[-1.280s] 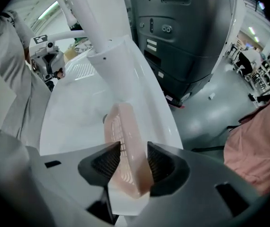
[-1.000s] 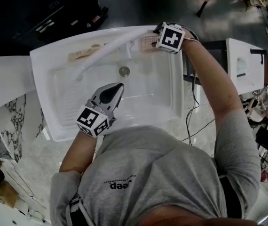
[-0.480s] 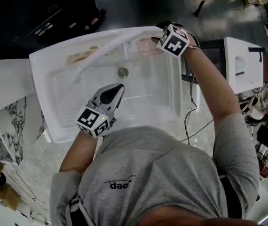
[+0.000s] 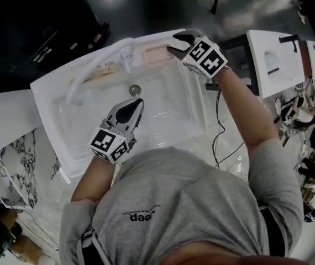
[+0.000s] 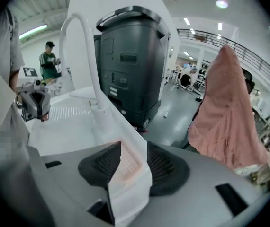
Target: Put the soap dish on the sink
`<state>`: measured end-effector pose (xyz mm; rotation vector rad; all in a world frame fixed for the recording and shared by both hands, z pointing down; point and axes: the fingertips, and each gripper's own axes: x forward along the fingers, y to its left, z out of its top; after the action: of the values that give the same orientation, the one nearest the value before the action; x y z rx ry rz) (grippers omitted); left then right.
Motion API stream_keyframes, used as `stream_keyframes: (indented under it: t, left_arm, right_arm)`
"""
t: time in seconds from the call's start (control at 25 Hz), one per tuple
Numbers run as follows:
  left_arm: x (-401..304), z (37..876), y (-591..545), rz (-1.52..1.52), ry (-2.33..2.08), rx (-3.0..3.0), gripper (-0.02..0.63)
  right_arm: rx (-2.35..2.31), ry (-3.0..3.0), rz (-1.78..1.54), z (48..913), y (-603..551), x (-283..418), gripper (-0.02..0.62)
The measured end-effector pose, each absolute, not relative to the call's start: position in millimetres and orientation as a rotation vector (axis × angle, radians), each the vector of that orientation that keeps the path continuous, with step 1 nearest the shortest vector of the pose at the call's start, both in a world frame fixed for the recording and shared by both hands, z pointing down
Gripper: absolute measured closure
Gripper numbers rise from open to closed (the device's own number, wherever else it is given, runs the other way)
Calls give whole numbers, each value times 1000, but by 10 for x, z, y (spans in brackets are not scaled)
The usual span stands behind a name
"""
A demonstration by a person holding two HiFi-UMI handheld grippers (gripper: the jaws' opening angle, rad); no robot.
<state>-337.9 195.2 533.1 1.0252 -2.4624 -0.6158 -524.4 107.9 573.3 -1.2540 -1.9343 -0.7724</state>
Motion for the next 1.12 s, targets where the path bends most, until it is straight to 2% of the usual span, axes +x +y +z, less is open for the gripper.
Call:
stream_keyframes:
  t: [0.2,0.44,0.84,1.12]
  left_arm:
    - [-3302,5156,1719,-588,-2442,1131,603]
    - [-3283,5094,1328,-536,-2363,1262,603]
    - [-2928,4756,184,-433,-2219,1544,603]
    - [-2317,4533,-783,-311,-2035,1801,603]
  right_arm:
    - [-1238,-2116,-555,5333,883,-4851,428]
    - [-1128,-2271,-351,5095,423,-4373,543]
    - [-859,-2441,-120,4822,-897,-3258,545]
    - [-525,-2562,18,4650,-1965,-2075,545]
